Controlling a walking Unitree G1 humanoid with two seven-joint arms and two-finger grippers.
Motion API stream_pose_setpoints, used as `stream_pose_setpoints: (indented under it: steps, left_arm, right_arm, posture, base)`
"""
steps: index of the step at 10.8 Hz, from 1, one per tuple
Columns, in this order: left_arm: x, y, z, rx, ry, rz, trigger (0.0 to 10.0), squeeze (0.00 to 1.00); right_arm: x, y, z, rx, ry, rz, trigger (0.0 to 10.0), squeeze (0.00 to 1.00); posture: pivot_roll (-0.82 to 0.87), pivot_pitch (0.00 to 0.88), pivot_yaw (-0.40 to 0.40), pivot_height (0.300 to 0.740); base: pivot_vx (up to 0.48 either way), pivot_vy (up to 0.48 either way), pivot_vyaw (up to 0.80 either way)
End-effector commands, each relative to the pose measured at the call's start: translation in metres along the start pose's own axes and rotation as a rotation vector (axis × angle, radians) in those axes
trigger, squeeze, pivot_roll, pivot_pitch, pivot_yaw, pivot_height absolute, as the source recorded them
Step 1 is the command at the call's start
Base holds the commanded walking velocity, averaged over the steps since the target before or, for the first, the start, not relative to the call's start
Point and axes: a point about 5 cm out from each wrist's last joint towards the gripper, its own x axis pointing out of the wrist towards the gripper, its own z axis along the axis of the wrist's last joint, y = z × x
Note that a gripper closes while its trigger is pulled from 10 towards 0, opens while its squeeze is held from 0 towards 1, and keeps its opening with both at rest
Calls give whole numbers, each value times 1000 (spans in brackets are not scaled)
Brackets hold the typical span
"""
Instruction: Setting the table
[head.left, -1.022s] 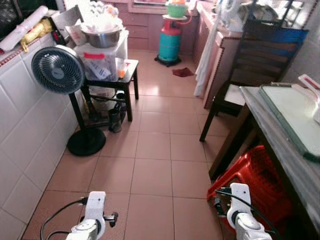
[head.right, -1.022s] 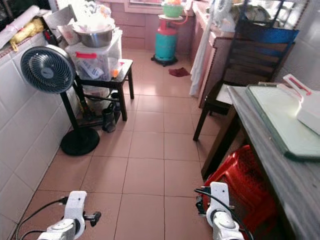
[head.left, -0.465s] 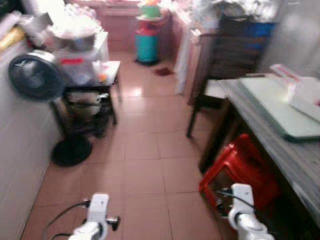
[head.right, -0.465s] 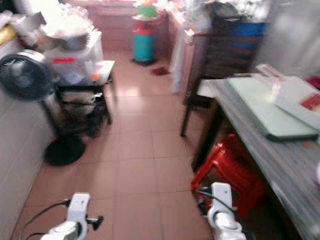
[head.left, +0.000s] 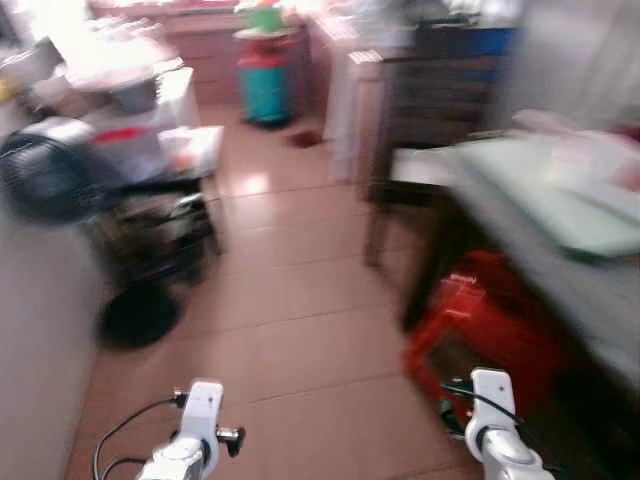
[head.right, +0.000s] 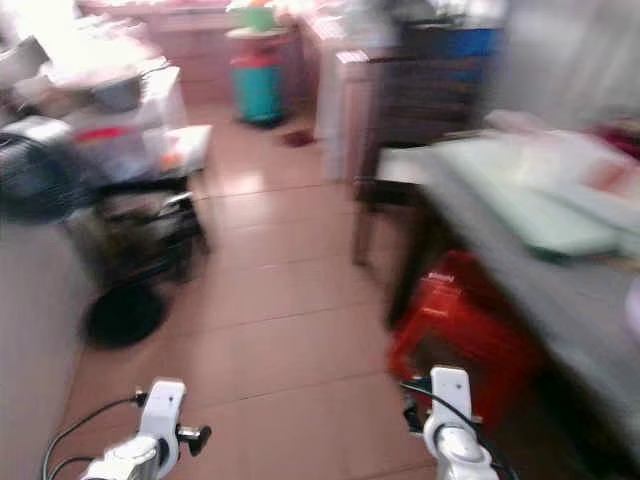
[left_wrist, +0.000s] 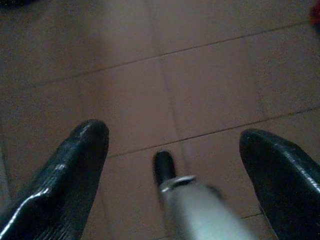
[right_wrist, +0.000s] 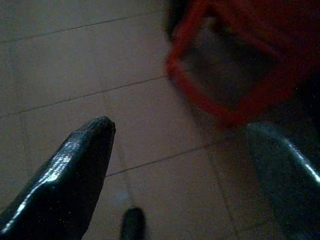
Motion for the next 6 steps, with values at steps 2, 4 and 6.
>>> stream_pose_setpoints:
  steps: [2,4,6]
  left_arm:
    - [-1,6,-2,8,9,16,10000,0]
    - [-1,6,-3,15,12,17,10000,0]
    - [-1,7,-3,20,12,19,10000,0]
  right_arm:
    - [1,9,4,-6,-15,26,10000,0]
    - [1,9,4,-2,-18,27,10000,0]
    - [1,9,4,2,-19,24,10000,0]
  posture:
    - [35,0,-10,740]
    - [34,0,-7,740]
    - [33,0,-8,740]
  base:
    - [0,480,781]
    - [0,480,800]
    - [0,480,275]
